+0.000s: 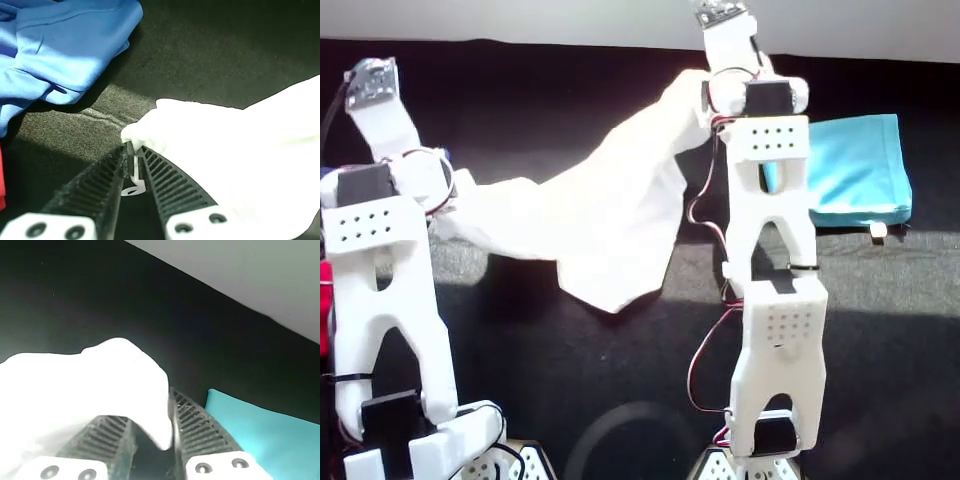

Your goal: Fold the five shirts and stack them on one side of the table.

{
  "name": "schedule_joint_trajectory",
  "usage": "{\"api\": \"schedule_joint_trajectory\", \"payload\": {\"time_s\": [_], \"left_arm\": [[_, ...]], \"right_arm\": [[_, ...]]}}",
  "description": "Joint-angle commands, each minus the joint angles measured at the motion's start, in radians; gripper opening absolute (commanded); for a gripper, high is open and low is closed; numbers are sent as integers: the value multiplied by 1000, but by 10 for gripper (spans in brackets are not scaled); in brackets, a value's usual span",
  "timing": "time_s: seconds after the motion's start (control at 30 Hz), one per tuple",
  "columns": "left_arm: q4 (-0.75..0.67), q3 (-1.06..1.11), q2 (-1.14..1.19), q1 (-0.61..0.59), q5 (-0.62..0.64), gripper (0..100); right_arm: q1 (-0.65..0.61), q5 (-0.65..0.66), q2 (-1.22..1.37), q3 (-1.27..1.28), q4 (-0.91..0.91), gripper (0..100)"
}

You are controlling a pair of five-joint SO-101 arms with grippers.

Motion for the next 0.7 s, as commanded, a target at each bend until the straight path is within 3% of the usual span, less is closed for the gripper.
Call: {"api": "schedule_joint_trajectory", "payload": {"time_s": [0.0,0.2,0.4,0.5,0.67], "left_arm": [[-135,105,-12,-31,2,10],[-298,225,-12,-73,3,10],[-417,266,-12,-122,3,10],[-439,260,-12,-133,2,10],[-560,262,-10,-177,2,11]], "right_arm": [[-10,2,-58,-5,64,257],[-50,2,-202,-4,252,262],[-189,2,-266,2,426,234],[-231,-15,-266,8,432,163],[-295,-81,-272,38,432,166]]}}
